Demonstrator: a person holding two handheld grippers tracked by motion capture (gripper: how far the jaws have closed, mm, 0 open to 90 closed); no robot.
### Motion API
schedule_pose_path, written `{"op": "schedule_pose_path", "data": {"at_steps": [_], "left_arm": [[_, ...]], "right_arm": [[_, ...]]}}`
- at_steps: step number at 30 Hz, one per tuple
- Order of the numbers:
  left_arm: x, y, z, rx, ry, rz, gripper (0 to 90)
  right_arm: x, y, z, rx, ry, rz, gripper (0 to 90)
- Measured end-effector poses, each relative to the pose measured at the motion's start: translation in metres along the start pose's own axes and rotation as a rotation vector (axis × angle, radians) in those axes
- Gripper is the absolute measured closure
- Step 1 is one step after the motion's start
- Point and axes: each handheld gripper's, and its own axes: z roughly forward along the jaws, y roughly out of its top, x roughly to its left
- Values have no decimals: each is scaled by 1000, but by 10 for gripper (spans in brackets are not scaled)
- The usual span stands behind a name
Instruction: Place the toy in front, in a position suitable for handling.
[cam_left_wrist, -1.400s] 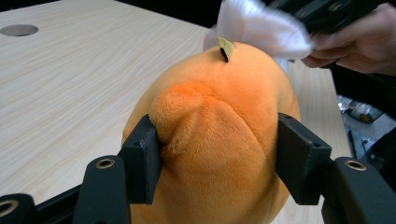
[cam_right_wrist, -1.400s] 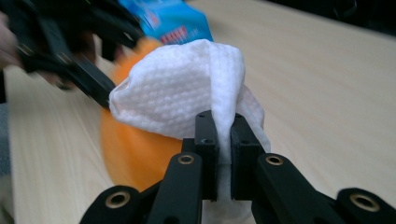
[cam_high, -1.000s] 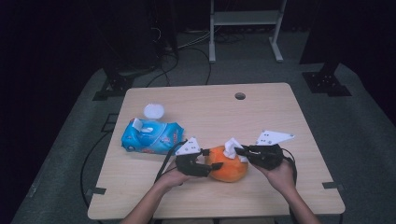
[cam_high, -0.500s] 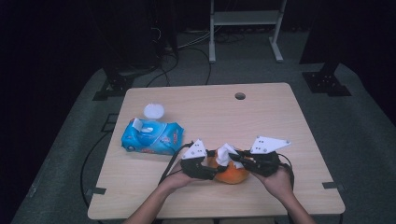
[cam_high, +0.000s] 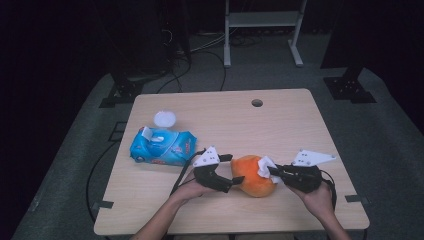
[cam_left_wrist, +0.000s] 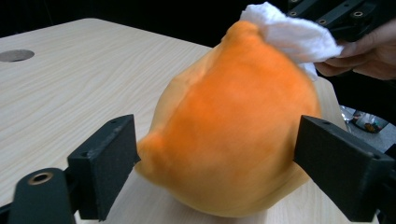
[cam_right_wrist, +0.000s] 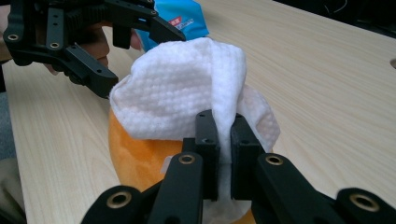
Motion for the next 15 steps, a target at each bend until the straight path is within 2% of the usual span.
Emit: {"op": "schedule_pose_path", "data": {"at_steps": [3, 9, 11, 15], "left_arm": [[-3, 0, 5, 1, -18, 6, 160], [-7, 2, -1, 3, -80, 42, 280], [-7, 3, -1, -5, -76, 48, 272], [-2, 3, 4, 1, -54, 31, 169]], "right_arm": [[-3, -3, -2, -7, -1, 26, 837], [-9, -5, -6, -1, -36, 35, 833], [-11, -8, -9, -1, -38, 47, 831], [-13, -12, -11, 0, -47, 57, 831]]}}
